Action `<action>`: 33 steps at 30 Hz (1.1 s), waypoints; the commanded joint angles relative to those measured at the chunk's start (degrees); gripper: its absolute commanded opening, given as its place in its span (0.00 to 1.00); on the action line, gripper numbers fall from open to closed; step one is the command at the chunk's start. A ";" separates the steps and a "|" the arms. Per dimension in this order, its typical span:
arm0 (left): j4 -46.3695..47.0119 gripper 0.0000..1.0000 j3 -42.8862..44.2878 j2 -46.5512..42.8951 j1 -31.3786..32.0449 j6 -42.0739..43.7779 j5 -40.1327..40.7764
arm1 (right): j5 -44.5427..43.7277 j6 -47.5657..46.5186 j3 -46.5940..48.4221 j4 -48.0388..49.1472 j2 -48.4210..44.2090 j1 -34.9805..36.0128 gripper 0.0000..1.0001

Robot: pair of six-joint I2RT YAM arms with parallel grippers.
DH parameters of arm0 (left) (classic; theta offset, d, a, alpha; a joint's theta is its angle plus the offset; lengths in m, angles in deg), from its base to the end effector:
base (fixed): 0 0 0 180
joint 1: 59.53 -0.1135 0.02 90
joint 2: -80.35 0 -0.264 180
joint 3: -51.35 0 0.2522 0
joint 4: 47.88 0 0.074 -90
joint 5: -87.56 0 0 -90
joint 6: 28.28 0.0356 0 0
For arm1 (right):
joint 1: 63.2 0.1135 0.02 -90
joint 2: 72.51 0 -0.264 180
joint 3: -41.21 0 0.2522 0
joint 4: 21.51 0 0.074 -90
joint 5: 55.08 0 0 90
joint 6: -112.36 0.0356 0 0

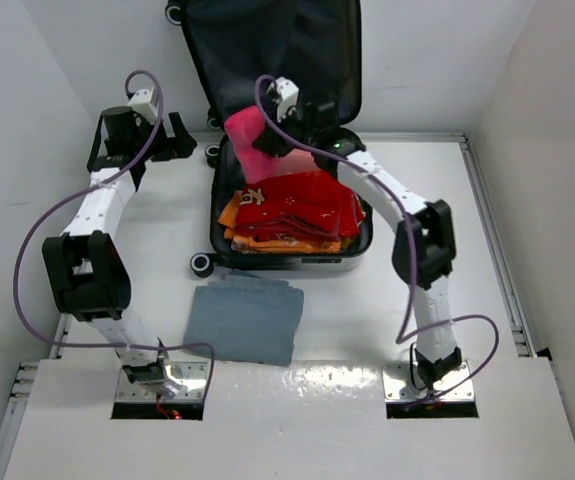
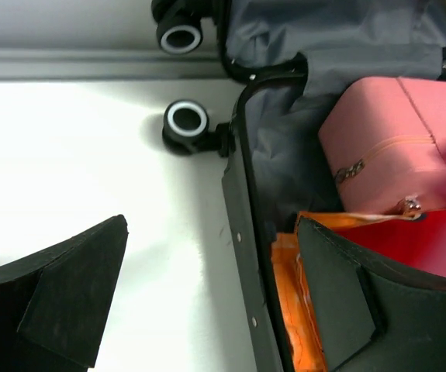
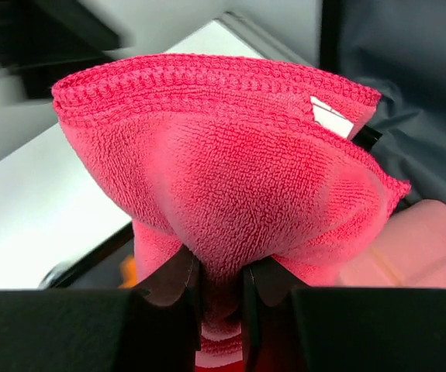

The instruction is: Pack the luggage

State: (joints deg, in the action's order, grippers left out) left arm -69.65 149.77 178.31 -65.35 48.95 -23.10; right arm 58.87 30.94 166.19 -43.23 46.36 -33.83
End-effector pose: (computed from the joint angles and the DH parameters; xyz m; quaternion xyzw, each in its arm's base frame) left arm 0.4079 0.0290 0.3380 -0.0314 0.8179 -0.1814 0.5450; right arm 0.4294 0.2582 0.3429 -0.2640 0.7438 0.3486 0.5055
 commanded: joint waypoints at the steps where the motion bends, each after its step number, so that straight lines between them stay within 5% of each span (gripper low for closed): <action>1: 1.42 0.95 -2.21 -4.52 -0.59 -1.37 0.88 | -6.26 8.03 3.74 16.03 5.30 0.78 0.00; 4: 1.42 0.95 -4.07 -5.92 -1.12 -1.38 0.89 | -9.97 6.89 5.13 22.46 10.66 2.19 0.00; 10: 0.89 0.95 -5.73 -6.55 -1.73 -1.56 -0.42 | -14.10 0.92 13.85 18.16 20.43 2.36 0.02; 13: 0.89 0.95 -5.74 -6.55 -1.73 -0.07 -1.92 | -15.42 -1.28 11.57 18.69 19.74 2.45 0.47; 17: 0.89 0.96 -6.97 -7.16 -0.50 2.13 -0.69 | -16.38 -1.81 9.37 19.22 17.45 2.89 0.68; 25: 2.82 0.96 -3.11 -5.50 2.92 5.48 0.62 | -20.08 1.34 6.31 17.10 8.59 3.07 0.74; 33: -3.32 0.63 14.81 12.86 12.24 6.02 7.30 | -20.16 8.12 -5.57 12.37 -8.55 -2.20 0.70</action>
State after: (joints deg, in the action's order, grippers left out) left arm -70.16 160.66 186.74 -55.58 54.59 -19.59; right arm 39.57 35.46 161.92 -30.40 44.79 -33.09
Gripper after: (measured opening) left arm 0.642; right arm 0.700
